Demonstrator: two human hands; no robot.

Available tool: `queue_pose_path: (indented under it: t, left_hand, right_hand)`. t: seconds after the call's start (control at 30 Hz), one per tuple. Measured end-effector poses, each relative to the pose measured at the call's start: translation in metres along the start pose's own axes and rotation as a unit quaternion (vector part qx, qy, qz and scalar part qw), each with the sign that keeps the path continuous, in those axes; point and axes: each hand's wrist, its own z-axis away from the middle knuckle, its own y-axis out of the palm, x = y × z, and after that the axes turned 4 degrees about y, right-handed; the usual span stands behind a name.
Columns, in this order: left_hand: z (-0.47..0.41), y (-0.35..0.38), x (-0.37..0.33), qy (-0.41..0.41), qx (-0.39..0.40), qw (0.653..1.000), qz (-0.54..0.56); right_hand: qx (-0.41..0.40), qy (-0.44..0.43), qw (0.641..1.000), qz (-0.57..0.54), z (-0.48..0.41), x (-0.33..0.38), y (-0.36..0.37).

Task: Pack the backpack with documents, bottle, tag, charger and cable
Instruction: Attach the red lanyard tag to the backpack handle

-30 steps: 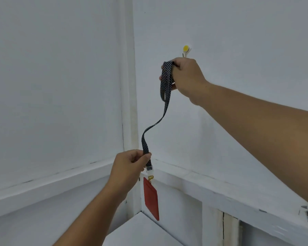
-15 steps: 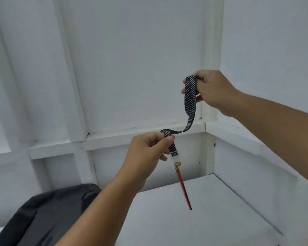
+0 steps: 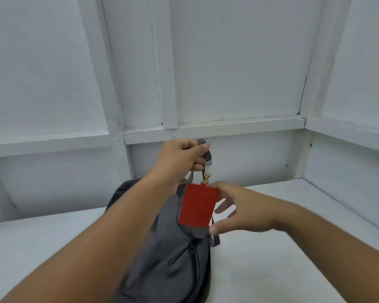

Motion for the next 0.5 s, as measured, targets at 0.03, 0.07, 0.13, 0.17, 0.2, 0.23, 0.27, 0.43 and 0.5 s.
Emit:
queue_pose_path:
  t: [0.03, 0.07, 0.13, 0.17, 0.2, 0.23, 0.27, 0.43, 0.5]
  left_hand:
    - [0.006, -0.011, -0.001, -0.003, 0.007, 1.0, 0.004]
    - [0.011, -0.022, -0.001, -0.007, 0.013, 1.0, 0.009]
    - [0.018, -0.042, -0.003, -0.018, 0.021, 1.0, 0.015]
    - [0.02, -0.052, -0.003, -0.021, 0.02, 0.999, 0.019]
    - [0.021, -0.063, -0.002, -0.024, 0.017, 0.999, 0.021]
    - [0.023, -0.073, -0.001, -0.032, 0.015, 0.999, 0.017]
    - [0.024, -0.083, 0.0, -0.047, 0.017, 0.999, 0.005]
    - [0.04, -0.115, 0.008, -0.137, 0.124, 0.972, -0.143]
    - [0.047, -0.119, 0.011, -0.167, 0.166, 0.959, -0.159]
  right_hand:
    - [-0.041, -0.01, 0.999, -0.017, -0.004, 0.007, 0.02]
    - [-0.083, -0.025, 0.995, -0.043, -0.009, 0.014, 0.037]
    - [-0.147, -0.04, 0.983, -0.103, -0.014, 0.028, 0.058]
    - [-0.167, -0.049, 0.977, -0.121, -0.016, 0.035, 0.065]
    - [-0.185, -0.064, 0.973, -0.121, -0.016, 0.041, 0.07]
    - [-0.207, -0.085, 0.969, -0.105, -0.015, 0.046, 0.074]
    - [-0.226, -0.112, 0.964, -0.086, -0.016, 0.052, 0.077]
    - [-0.261, -0.226, 0.937, -0.055, -0.019, 0.078, 0.08]
    - [-0.238, -0.237, 0.937, -0.1, -0.023, 0.083, 0.082]
